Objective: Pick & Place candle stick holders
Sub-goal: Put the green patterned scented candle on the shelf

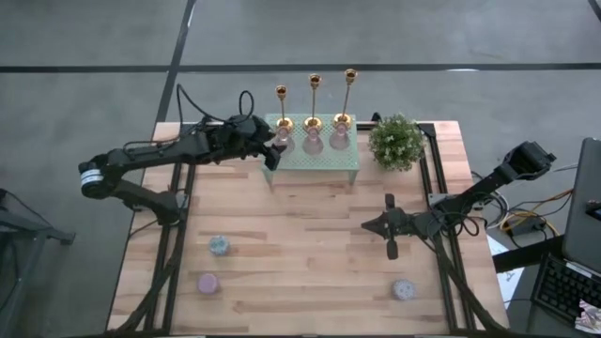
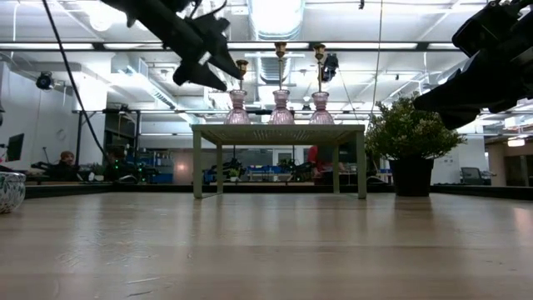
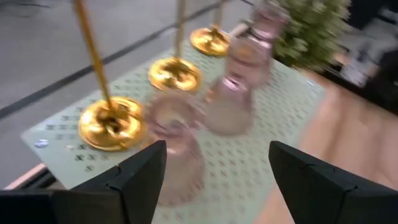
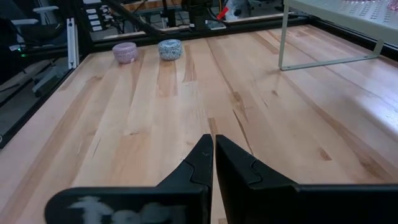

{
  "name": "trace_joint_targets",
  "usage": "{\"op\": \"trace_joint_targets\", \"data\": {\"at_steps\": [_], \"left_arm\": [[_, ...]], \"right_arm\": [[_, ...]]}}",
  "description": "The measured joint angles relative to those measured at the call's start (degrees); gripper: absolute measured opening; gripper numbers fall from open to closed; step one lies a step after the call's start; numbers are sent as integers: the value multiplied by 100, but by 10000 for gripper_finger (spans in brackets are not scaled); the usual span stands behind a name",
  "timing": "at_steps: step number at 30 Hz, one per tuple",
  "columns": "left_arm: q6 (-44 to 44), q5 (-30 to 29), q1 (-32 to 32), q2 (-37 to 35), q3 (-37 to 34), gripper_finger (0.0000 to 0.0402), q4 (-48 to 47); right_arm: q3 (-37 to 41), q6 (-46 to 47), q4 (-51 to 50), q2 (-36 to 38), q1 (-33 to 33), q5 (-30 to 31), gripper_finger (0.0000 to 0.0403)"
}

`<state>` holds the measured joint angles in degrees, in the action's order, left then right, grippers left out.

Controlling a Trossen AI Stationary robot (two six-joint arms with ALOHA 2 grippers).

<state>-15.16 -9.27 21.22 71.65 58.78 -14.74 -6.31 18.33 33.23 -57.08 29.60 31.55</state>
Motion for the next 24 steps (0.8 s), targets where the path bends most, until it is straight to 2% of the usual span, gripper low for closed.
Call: {"op": "trace_joint_targets", "data": {"at_steps": [5, 15, 19, 24], "left_arm": [[147, 327, -246, -366, -1, 285, -715], [151, 374, -1196, -833, 0, 287, -2524], [-39, 379, -1650, -858, -24, 287, -3265], [-550, 379, -2314, -856, -239, 287, -3626]], "right_arm": [[-2, 13, -5, 0, -2, 0, 13], [-1, 15, -7, -2, -2, 2, 13], [0, 53, -7, 0, -2, 0, 13], [0, 57, -7, -2, -2, 0, 13]]}}
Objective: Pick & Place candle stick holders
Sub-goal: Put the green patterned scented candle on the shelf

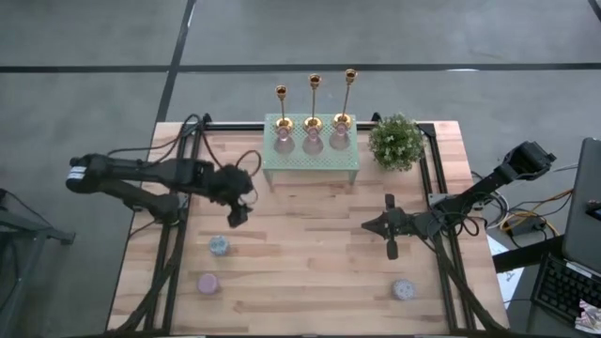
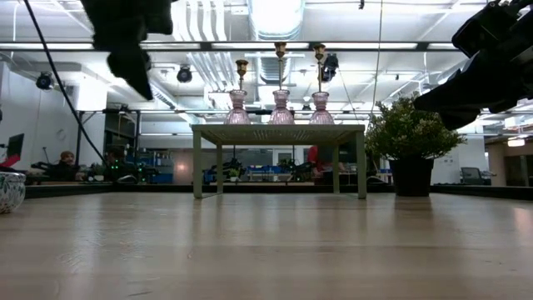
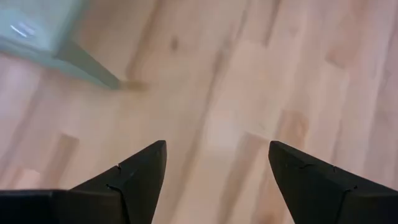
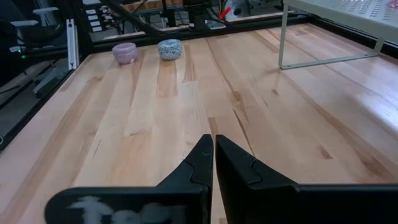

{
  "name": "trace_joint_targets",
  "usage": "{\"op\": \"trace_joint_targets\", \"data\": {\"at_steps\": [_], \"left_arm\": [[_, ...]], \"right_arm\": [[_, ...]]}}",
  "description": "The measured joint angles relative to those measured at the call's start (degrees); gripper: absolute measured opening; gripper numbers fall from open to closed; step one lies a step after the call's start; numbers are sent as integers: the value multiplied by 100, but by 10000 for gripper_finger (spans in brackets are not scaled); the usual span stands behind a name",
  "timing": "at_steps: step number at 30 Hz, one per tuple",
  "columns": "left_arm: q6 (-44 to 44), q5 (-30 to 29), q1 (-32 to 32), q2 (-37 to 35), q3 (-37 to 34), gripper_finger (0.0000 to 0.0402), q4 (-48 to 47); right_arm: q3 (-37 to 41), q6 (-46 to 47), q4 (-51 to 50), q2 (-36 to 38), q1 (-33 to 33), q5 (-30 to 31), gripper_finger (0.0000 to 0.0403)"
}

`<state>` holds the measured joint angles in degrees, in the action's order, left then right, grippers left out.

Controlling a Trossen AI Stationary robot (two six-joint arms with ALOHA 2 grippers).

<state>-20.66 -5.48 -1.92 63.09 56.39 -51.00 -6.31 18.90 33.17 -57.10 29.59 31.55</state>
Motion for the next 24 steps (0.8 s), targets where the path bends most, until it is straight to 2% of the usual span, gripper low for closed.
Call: {"op": "trace_joint_targets", "data": {"at_steps": [11, 24], "left_arm": [[-1541, 2, -1198, 2, -684, 287, -363], [-3053, 235, -2019, 0, -1604, 287, -365]], "right_arm": [[0, 0, -2, 0, 0, 0, 13], [0, 22, -2, 1, 0, 2, 13]]}}
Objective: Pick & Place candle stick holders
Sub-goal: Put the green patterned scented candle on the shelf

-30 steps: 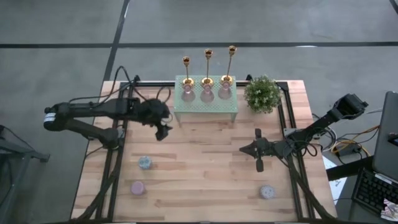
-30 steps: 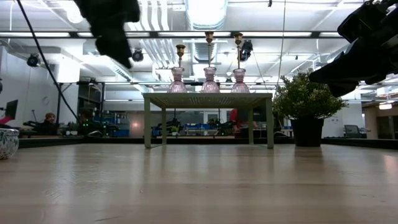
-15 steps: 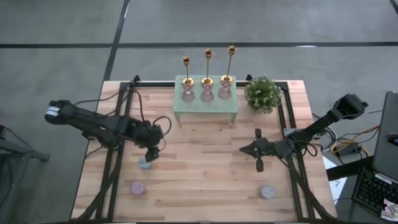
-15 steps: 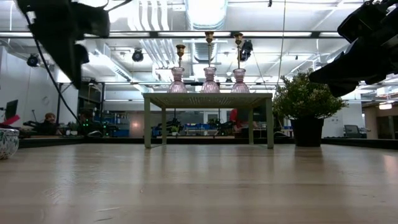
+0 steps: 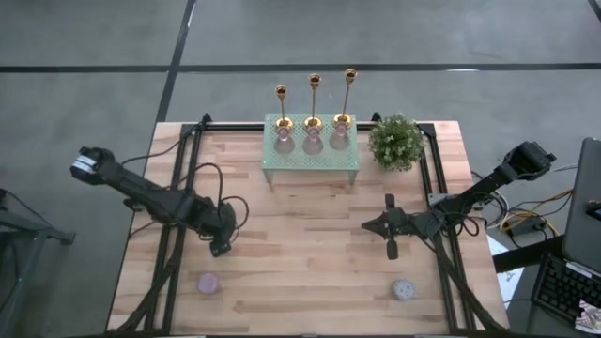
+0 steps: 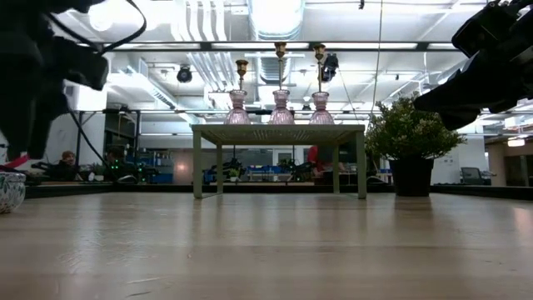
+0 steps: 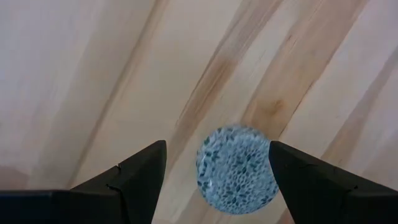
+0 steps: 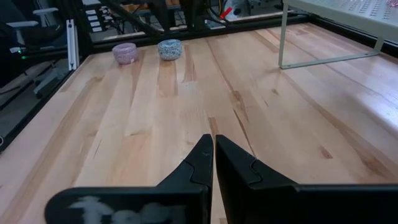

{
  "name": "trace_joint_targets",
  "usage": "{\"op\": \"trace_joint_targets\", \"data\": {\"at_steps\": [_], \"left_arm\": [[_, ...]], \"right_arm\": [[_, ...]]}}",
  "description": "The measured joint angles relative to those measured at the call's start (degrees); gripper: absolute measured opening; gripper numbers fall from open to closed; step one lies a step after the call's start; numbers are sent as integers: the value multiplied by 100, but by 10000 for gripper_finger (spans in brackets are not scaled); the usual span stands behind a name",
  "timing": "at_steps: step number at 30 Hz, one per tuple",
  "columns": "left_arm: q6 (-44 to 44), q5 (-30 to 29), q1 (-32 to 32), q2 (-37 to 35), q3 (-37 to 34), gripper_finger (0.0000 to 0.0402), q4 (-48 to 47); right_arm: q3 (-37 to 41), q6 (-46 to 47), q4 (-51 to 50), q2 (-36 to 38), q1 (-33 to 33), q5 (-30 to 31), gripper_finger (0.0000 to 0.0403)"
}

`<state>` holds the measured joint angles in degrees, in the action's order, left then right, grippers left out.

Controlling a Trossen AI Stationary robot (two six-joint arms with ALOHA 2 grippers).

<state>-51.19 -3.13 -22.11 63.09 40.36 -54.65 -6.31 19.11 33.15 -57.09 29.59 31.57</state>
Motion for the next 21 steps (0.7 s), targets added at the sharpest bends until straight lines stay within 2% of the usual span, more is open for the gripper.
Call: {"op": "trace_joint_targets", "data": {"at_steps": [9, 21], "left_arm": [[-707, 234, -435, -2, -298, 287, 270], [-1172, 177, -947, 45, -404, 287, 859]], "right_arm": [[0, -2, 0, -1, 0, 0, 13], [0, -2, -2, -1, 1, 0, 13]]}}
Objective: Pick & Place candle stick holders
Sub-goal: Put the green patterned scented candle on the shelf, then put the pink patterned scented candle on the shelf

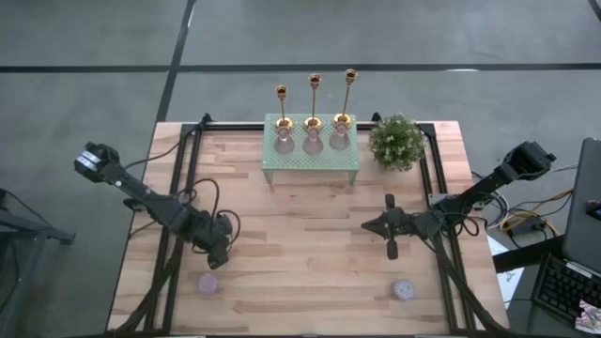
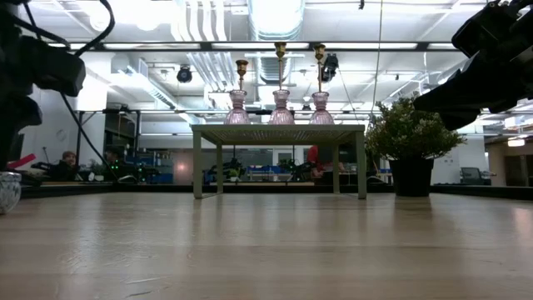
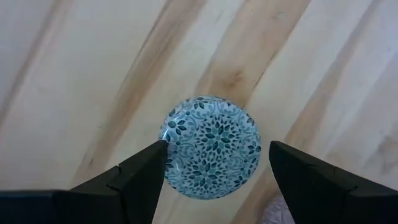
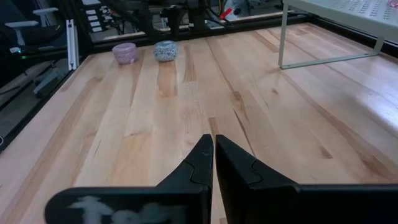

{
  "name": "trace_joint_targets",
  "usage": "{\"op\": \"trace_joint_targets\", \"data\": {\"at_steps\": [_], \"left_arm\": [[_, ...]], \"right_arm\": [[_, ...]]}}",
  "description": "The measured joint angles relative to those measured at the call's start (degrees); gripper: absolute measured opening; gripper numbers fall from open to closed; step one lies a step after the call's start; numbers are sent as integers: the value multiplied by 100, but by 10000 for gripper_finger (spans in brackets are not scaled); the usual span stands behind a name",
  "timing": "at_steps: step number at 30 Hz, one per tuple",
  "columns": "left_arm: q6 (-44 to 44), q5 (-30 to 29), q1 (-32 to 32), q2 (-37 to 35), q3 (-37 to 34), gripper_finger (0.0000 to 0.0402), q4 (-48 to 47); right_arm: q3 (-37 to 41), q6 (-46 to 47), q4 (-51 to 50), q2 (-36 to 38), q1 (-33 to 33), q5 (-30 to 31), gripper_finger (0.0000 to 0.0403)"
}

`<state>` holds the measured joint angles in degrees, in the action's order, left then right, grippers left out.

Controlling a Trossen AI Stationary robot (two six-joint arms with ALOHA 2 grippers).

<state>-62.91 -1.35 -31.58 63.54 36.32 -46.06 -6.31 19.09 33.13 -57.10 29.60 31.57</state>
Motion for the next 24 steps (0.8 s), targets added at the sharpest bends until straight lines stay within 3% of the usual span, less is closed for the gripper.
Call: {"op": "trace_joint_targets", "data": {"at_steps": [15, 24], "left_arm": [[20, -126, -163, 781, -9, 287, 454], [83, -216, -163, 743, 1, 287, 248]], "right_arm": [[1, 13, 4, 0, -1, 0, 13], [0, 22, -1, 1, -2, 3, 13]]}}
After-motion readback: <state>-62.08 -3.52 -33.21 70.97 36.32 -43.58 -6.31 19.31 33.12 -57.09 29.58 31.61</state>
